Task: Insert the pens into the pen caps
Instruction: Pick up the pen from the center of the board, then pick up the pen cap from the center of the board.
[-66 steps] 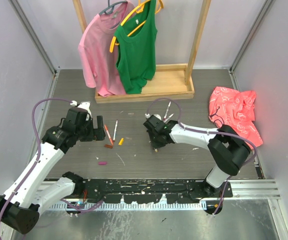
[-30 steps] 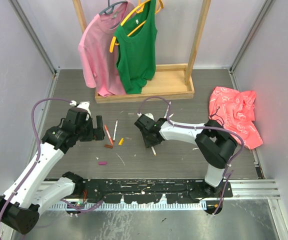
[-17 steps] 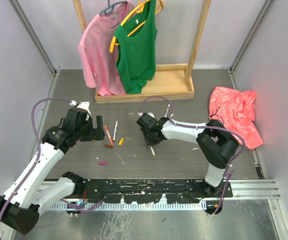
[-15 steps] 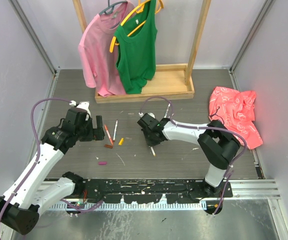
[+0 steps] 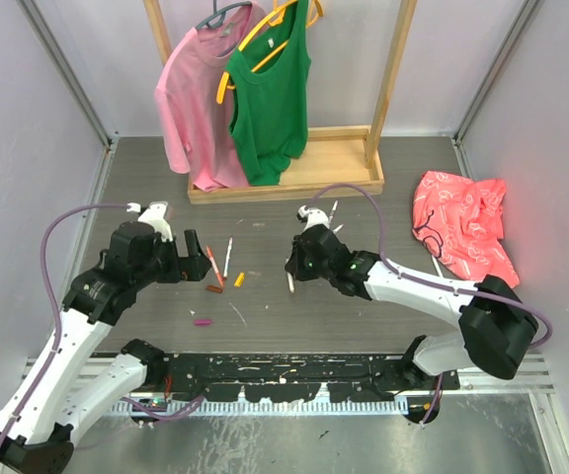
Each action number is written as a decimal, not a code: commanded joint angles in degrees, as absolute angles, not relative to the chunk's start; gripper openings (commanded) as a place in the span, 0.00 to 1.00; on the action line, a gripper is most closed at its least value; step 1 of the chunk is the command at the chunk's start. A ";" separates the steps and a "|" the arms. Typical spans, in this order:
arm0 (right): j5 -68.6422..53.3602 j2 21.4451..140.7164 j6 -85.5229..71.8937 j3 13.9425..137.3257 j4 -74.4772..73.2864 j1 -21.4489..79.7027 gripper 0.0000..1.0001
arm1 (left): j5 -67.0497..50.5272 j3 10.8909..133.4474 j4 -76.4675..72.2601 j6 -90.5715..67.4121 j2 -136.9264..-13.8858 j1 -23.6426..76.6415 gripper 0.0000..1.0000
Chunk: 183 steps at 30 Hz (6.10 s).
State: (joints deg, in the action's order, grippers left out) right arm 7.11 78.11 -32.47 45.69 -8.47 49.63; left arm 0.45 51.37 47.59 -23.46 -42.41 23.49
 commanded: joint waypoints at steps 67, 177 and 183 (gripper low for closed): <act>9.64 67.82 -55.08 37.53 37.52 57.75 0.00 | -15.36 46.34 17.80 -32.17 -45.00 40.57 0.62; 18.55 127.10 -47.08 102.34 -10.99 65.37 0.57 | 30.04 56.78 63.52 -36.39 -11.62 35.95 0.00; 19.34 131.44 -47.70 106.51 -11.96 65.57 0.56 | 29.33 56.73 63.36 -36.05 -12.02 35.95 0.00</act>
